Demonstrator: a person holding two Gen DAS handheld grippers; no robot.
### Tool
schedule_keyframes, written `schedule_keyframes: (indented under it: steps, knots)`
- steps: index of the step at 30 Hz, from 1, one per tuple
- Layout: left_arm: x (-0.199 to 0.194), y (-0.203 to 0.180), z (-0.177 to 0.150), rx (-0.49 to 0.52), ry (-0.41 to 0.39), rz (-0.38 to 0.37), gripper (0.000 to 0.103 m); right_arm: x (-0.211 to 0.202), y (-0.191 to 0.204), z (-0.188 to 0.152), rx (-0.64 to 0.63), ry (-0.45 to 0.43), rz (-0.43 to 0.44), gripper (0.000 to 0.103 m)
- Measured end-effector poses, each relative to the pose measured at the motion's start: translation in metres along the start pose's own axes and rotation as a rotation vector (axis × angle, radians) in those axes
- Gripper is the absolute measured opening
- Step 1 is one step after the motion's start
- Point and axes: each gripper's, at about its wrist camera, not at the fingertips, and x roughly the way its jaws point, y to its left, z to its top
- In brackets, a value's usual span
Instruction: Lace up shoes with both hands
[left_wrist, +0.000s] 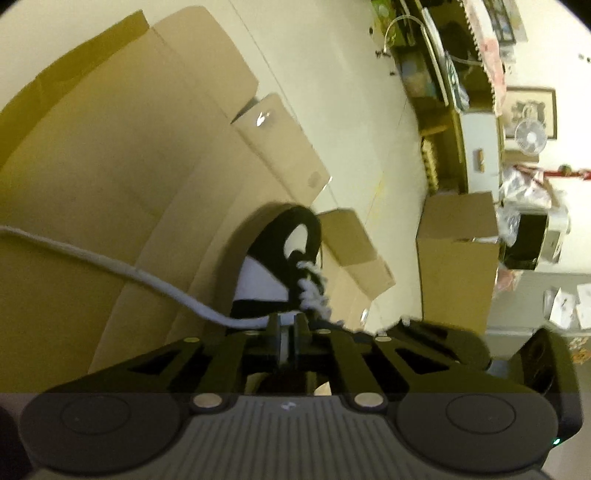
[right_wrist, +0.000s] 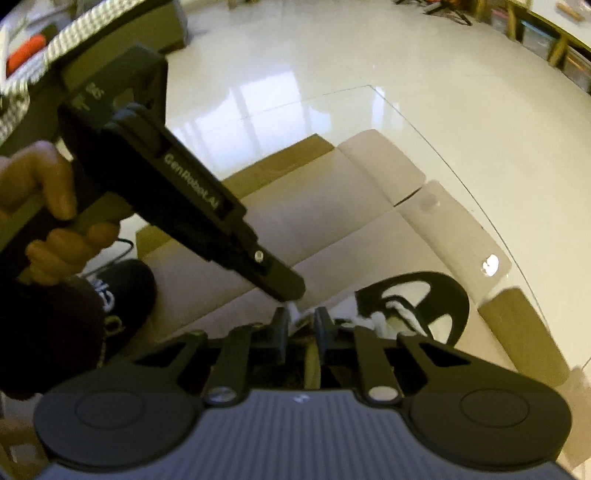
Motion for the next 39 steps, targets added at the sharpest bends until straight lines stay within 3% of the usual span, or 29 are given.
schedule_keyframes:
  steps: [2, 6, 11, 14, 16, 18, 22, 24, 28, 31, 36, 39]
  knots:
    - [-0.002, 0.001, 0.0, 0.001, -0.001, 0.001, 0.042, 0.007, 0.009, 0.0, -0.052, 0.047, -0.031, 0.003]
    - [-0.011, 0.002, -0.002, 0.034, -0.014, -0.017, 0.042, 0.007, 0.011, -0.001, -0.037, 0.031, -0.026, 0.002]
    - [-0.014, -0.009, -0.012, 0.18, -0.026, -0.014, 0.042, -0.006, -0.022, 0.0, 0.263, -0.081, 0.151, 0.0]
    - [-0.006, -0.02, -0.018, 0.281, -0.041, -0.015, 0.037, -0.023, -0.023, 0.008, 0.312, -0.15, 0.205, 0.0]
    - [0.002, -0.026, -0.02, 0.321, -0.041, -0.021, 0.03, -0.031, -0.024, 0.012, 0.305, -0.166, 0.151, 0.0]
    - [0.011, -0.026, -0.02, 0.302, -0.016, -0.048, 0.022, -0.03, -0.029, 0.006, 0.319, -0.17, 0.118, 0.004]
    - [0.018, -0.018, -0.019, 0.232, -0.012, -0.073, 0.018, -0.039, -0.037, -0.007, 0.364, -0.159, 0.075, 0.007]
    - [0.02, -0.011, -0.016, 0.176, -0.02, -0.09, 0.005, -0.034, -0.035, -0.019, 0.376, -0.149, 0.068, 0.007]
    - [0.022, -0.009, -0.015, 0.157, -0.039, -0.088, 0.001, -0.028, -0.06, -0.021, 0.394, -0.127, 0.059, 0.009]
    - [0.021, -0.013, -0.016, 0.173, -0.061, -0.057, 0.001, -0.03, -0.077, -0.019, 0.397, -0.113, 0.053, 0.019]
    - [0.007, -0.027, -0.021, 0.256, -0.121, 0.038, 0.001, -0.023, -0.089, 0.006, 0.287, -0.082, 0.049, 0.019]
    - [0.003, -0.029, -0.024, 0.269, -0.133, 0.042, 0.001, -0.017, -0.079, 0.015, 0.208, -0.071, 0.063, 0.019]
